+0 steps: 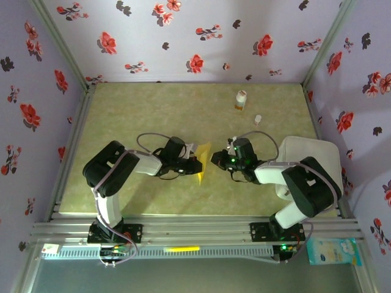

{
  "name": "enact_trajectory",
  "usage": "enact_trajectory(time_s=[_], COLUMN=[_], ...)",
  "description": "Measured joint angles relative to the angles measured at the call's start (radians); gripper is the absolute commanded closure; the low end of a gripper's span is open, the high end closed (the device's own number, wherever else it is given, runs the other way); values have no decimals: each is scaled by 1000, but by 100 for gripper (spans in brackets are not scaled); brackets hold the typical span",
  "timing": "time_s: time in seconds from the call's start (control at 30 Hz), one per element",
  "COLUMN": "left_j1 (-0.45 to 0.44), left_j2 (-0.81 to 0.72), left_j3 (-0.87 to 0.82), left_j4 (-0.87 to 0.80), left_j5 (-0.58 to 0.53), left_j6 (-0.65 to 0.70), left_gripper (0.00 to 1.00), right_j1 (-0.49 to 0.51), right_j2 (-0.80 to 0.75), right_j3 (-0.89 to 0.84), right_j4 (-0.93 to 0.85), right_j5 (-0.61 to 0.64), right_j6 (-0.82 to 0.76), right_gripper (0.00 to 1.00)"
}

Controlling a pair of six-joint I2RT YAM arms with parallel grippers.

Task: Fold a paper plane with a square sheet of paper (pick it up from the middle)
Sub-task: Fold the wing for the fifth time at the center of the table.

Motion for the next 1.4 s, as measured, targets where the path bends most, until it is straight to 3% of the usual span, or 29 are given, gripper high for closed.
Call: enact_trajectory(time_s=[0.43, 1.4], left_j1=[28, 72], left_j2=[8, 18], left_j3=[-5, -23], left_j4=[9, 28], left_j5=[57, 132], left_j6=[-3, -2], left_gripper=[100, 100], right_j1=[18, -36], right_j2=[179, 296], right_j3=[130, 214], right_j4=[27, 0], right_j5=[-93, -139], right_j6=[-48, -103], right_gripper=[96, 94])
